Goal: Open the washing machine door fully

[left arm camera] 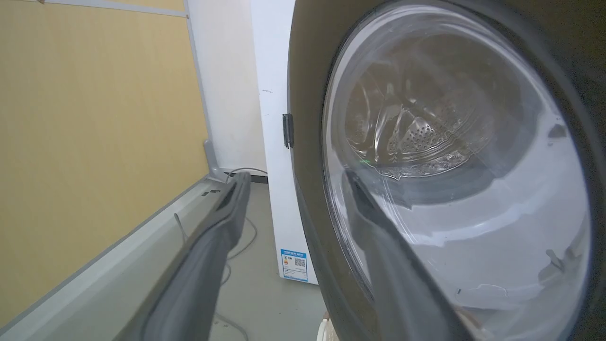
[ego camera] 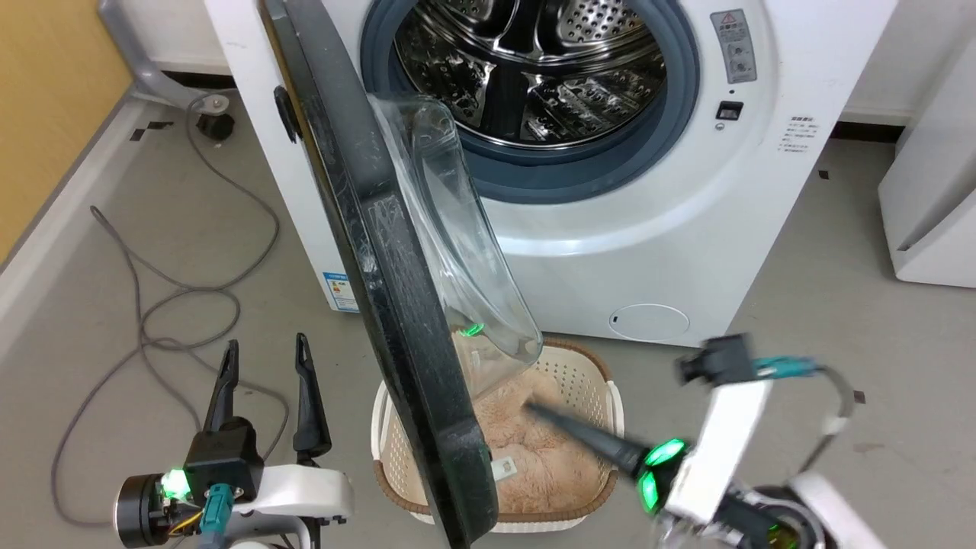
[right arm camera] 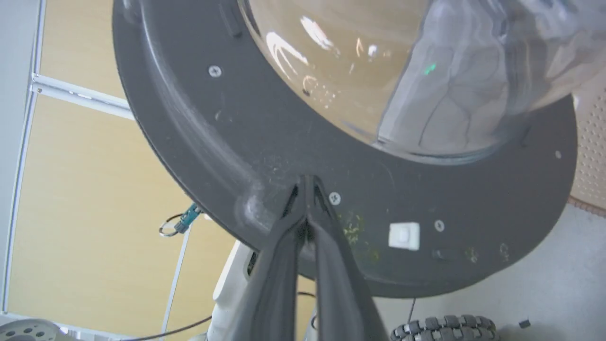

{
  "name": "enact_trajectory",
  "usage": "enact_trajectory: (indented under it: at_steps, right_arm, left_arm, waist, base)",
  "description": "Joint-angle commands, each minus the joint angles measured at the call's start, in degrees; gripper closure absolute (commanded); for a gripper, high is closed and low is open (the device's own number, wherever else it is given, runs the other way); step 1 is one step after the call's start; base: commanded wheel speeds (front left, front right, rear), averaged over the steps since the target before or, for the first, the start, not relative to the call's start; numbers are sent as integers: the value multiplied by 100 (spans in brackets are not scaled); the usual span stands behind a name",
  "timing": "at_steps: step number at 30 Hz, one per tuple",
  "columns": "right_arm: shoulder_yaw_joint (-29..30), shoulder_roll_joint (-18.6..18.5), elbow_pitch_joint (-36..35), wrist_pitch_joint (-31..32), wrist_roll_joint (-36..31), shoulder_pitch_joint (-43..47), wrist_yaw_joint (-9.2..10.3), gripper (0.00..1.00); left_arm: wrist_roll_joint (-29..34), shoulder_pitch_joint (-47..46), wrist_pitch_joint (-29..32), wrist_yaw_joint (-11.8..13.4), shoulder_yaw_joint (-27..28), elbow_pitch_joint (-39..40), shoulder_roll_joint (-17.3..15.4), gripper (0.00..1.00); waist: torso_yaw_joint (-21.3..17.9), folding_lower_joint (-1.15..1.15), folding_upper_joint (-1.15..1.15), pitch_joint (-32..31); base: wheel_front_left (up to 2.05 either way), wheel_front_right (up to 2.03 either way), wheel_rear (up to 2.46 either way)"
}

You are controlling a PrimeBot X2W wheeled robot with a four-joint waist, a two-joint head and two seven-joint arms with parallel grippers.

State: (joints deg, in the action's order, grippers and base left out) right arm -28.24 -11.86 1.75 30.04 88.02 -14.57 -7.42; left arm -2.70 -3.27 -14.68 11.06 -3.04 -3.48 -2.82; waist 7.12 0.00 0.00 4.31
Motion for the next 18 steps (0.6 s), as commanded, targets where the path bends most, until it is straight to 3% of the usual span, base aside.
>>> enact_trajectory:
  at_steps: [1, 11, 18]
  right_arm:
    - [109, -5, -71, -159, -80, 51, -7, 100]
    - [1046, -281, -555, -2508, -934, 143, -7, 100]
    - [1393, -761, -440, -4256, -1907, 316, -7, 100]
  left_arm:
    - [11, 96, -32, -18, 10, -6, -6, 0]
    - [11, 184, -32, -17, 83, -11, -6, 0]
    - [26, 272, -32, -35, 152, -12, -6, 0]
  waist:
    - [-15, 0, 0, -13]
    - [-153, 0, 0, -128]
    - [-202, 0, 0, -271]
  base:
    - [0, 0, 0]
    - [0, 0, 0]
    - [0, 0, 0]
